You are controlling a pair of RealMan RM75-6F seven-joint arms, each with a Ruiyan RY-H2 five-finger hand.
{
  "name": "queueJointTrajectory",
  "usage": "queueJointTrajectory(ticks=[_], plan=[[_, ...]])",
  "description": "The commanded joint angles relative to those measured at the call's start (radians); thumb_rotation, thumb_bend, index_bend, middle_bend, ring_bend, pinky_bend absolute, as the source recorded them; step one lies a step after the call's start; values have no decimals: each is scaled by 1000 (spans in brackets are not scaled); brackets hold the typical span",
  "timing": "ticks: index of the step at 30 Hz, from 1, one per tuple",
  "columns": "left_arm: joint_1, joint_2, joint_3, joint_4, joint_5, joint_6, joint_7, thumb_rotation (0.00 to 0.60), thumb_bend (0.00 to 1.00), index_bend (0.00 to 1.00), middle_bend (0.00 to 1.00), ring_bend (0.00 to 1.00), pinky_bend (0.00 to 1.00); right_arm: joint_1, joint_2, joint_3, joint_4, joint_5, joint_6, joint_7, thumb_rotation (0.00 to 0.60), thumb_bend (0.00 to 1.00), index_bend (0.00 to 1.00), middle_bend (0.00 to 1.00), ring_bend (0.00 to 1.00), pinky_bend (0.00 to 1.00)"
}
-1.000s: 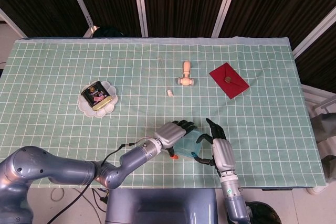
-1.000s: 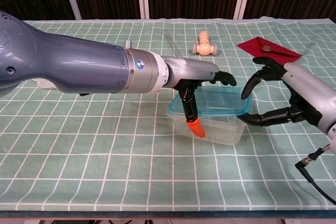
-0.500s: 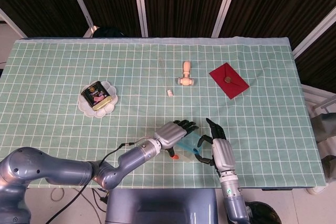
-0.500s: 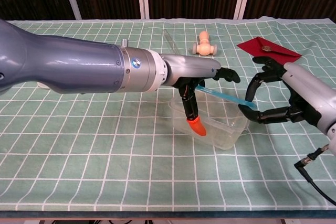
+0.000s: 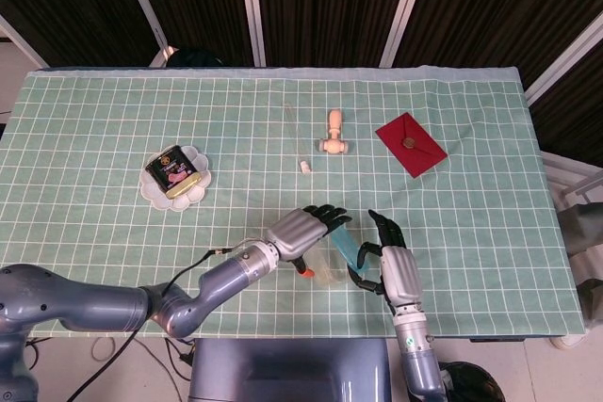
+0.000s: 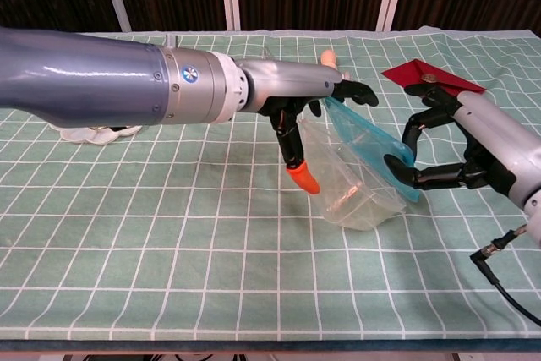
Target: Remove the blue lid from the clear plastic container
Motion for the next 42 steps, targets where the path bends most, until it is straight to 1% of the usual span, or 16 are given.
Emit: queueJointTrajectory(ticks=[1, 9, 16, 20, 24, 31, 38, 39, 41, 42], plan=[[18, 28, 1, -21, 19, 8, -12, 600, 0, 0, 0, 0, 148, 0, -1, 1, 0, -4, 4, -2, 600, 462, 697, 91, 0, 0], [54, 88, 2, -61, 55, 20, -34, 600, 0, 0, 0, 0, 148, 6, -10, 4, -6, -18, 9, -17, 600, 462, 710, 96, 0, 0], [86, 138, -1, -98, 91, 41, -54, 600, 0, 0, 0, 0, 148, 17, -16, 21, -6, -24, 13, -36, 600, 462, 724, 105, 0, 0], [108, 167, -1, -116, 106, 56, -65, 600, 0, 0, 0, 0, 148, 32, -13, 53, 1, -19, 12, -47, 600, 463, 737, 110, 0, 0], [130, 194, 0, -132, 120, 70, -76, 600, 0, 0, 0, 0, 148, 50, 1, 100, 2, -1, 8, -56, 600, 463, 740, 115, 0, 0], [171, 243, 0, -161, 147, 99, -95, 600, 0, 0, 0, 0, 148, 76, 62, 184, 12, 42, -1, -74, 600, 462, 744, 122, 0, 0], [198, 277, -1, -186, 169, 116, -102, 600, 0, 0, 0, 0, 148, 86, 129, 222, 46, 96, -27, -91, 600, 462, 745, 125, 0, 0], [200, 279, -2, -188, 171, 118, -102, 600, 0, 0, 0, 0, 148, 88, 134, 226, 51, 103, -31, -92, 600, 462, 739, 125, 0, 0], [206, 285, -2, -193, 173, 123, -103, 600, 0, 0, 0, 0, 148, 90, 146, 233, 63, 125, -39, -100, 600, 463, 633, 112, 0, 0], [210, 289, -2, -196, 174, 126, -102, 600, 0, 0, 0, 0, 148, 90, 155, 236, 70, 147, -49, -117, 600, 462, 488, 78, 0, 0]])
